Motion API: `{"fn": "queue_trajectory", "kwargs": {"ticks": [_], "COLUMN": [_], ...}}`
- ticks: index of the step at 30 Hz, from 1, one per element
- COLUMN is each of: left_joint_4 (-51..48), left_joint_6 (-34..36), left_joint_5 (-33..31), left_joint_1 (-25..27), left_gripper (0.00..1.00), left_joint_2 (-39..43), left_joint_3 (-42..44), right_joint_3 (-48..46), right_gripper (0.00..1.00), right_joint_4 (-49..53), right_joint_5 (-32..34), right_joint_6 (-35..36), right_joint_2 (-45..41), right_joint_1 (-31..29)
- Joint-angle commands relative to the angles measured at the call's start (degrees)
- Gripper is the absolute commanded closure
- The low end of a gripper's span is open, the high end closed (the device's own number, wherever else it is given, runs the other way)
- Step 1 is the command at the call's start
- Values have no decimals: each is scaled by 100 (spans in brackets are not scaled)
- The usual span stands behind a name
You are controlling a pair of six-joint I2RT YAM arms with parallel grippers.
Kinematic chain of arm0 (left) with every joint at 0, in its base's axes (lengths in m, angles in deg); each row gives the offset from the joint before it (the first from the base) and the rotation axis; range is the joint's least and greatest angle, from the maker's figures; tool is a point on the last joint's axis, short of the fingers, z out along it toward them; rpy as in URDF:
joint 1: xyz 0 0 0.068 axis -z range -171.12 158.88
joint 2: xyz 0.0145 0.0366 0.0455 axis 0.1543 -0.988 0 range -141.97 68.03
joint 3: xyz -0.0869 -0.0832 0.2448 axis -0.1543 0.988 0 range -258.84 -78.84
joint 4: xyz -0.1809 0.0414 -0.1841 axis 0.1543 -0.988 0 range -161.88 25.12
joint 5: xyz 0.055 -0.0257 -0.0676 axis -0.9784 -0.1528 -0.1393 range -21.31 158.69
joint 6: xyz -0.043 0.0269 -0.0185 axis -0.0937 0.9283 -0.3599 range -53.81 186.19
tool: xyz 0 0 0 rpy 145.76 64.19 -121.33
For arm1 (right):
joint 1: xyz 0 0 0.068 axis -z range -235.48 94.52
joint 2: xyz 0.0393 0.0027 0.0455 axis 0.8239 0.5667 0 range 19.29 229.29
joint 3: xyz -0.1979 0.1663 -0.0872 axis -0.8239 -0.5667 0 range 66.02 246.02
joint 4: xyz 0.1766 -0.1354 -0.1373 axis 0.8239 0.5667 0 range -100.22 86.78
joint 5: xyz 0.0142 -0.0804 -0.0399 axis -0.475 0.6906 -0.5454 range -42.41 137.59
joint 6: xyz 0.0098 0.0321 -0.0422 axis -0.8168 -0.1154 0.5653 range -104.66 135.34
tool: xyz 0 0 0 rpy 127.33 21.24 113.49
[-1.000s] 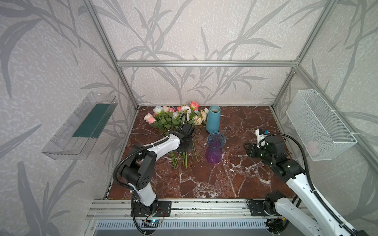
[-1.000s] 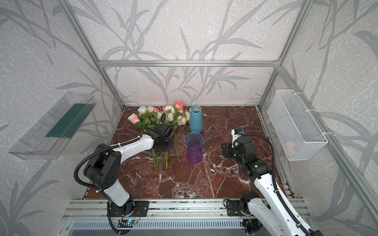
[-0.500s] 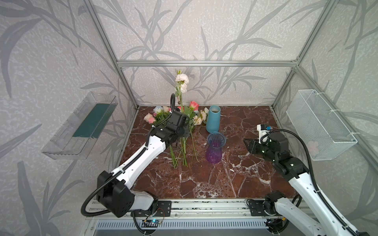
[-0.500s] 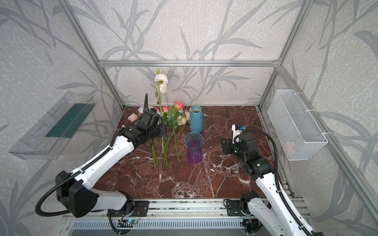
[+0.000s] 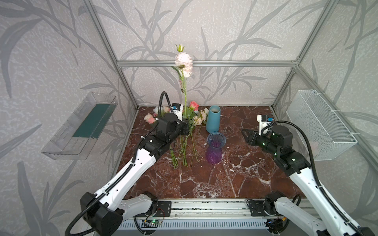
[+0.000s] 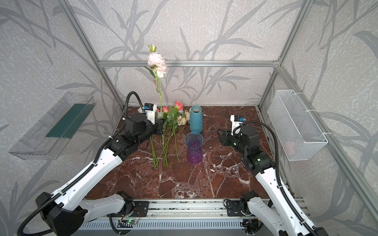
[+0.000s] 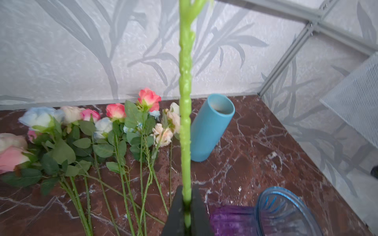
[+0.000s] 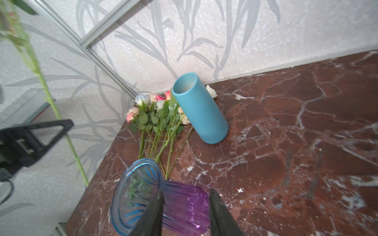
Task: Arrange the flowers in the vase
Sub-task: 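Grasp the rose stem with right gripper just above the left gripper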
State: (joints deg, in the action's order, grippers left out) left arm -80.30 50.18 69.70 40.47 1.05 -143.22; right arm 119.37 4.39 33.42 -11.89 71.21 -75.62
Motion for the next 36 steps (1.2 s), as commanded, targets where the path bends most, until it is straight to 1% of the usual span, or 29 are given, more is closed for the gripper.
{"fn": "queue_trajectory", "kwargs": {"ticks": [1, 4, 6, 8, 12, 15, 19, 21, 24, 27, 33, 36], "left_joint_4": [399, 594, 646, 533, 517, 437, 533, 518, 513, 516, 503, 505], "left_joint_6": [366, 324, 396, 538, 584, 597, 586, 633, 685, 682, 696, 705], "left_joint_5": [629, 667, 758, 712, 657, 625, 639, 565, 489, 488, 487, 478], "left_joint_1": [194, 257, 293, 357, 391, 397, 400, 407, 411, 413, 413, 421], "left_gripper": [100, 100, 100, 100, 100, 100, 100, 100, 100, 100, 100, 100], "left_joint_2": [155, 289, 312, 327, 358, 339, 363, 344, 330, 331, 302, 296], "left_joint_3": [40, 207, 242, 200, 201, 152, 215, 223, 233, 238, 233, 233], "right_joint_3": [493, 857, 1171, 1518, 1972, 2353, 2726, 2805, 3039, 3278, 3573, 3622], "right_gripper": [57, 51, 49, 49, 49, 51, 57, 59, 62, 65, 76, 86], "right_joint_4": [-795, -1308, -1386, -1389, -1729, -1765, -1756, -1917, -1890, -1865, -1830, -1833], "right_joint_5": [-209, -192, -213, -280, -673, -757, -515, -551, -455, -545, -683, -728], "right_joint_6": [50, 208, 353, 357, 118, 205, 164, 73, -11, -69, -169, -166], "right_joint_2": [393, 845, 1214, 1570, 2119, 2434, 2804, 2942, 3200, 3451, 3768, 3825], "right_joint_1": [-477, -1155, -1488, -1651, -1744, -1862, -1906, -1906, -1906, -1908, -1922, -1924]}}
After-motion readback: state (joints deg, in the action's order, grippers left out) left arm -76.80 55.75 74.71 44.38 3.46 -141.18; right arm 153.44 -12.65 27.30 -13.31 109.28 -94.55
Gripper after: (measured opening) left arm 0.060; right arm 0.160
